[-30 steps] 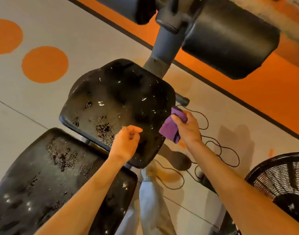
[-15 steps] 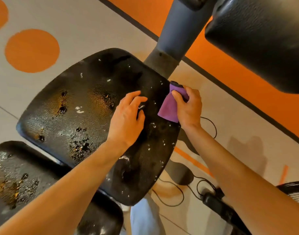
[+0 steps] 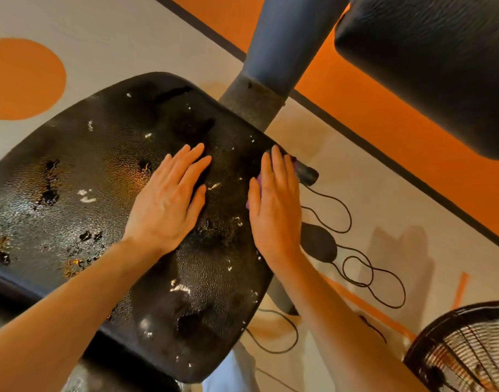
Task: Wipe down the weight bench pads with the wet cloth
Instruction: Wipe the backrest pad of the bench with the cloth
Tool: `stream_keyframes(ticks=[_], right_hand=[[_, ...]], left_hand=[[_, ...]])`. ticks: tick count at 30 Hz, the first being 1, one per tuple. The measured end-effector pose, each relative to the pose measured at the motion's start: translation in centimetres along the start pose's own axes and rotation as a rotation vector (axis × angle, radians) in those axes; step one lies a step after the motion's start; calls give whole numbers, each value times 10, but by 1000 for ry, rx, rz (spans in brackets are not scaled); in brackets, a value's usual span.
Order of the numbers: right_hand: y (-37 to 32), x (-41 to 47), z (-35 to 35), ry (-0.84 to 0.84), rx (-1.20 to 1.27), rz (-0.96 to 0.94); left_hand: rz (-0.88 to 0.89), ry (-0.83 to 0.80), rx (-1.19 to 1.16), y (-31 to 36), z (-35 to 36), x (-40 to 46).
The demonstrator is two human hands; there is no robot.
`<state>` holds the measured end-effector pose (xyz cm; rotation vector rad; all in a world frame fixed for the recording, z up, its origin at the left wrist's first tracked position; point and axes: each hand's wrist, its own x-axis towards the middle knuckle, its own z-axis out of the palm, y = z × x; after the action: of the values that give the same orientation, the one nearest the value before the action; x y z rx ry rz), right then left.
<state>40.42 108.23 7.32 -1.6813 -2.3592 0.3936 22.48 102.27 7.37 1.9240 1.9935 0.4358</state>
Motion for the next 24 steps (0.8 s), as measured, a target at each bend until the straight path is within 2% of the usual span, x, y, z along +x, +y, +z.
stream_keyframes(ticks=[4,10,14,16,17,21,22,24], right_hand=[[0,-19,-5,-91,-80,-91],[2,57,7,-4,-56,181],[-11,-29,-2,-59,-63,3],[-3,-34,-3,-90,-60,-80],[1,-15,-1,-74,-64,-66],[-3,65,9,26,-5,221],[-8,55,11,48,-6,213],[-20,4,9,16,-18,63]], left_hand=[[-4,2,-2,0,0,0],[-8,-1,-2,-1,2,1],[-15,3,-3,-1,2,0],[-15,7,-4,-1,1,0],[-8,7,-9,-2,1,0],[2,21,-26,-3,3,0],[5,23,-30,-3,3,0],[7,23,-33,-2,3,0]])
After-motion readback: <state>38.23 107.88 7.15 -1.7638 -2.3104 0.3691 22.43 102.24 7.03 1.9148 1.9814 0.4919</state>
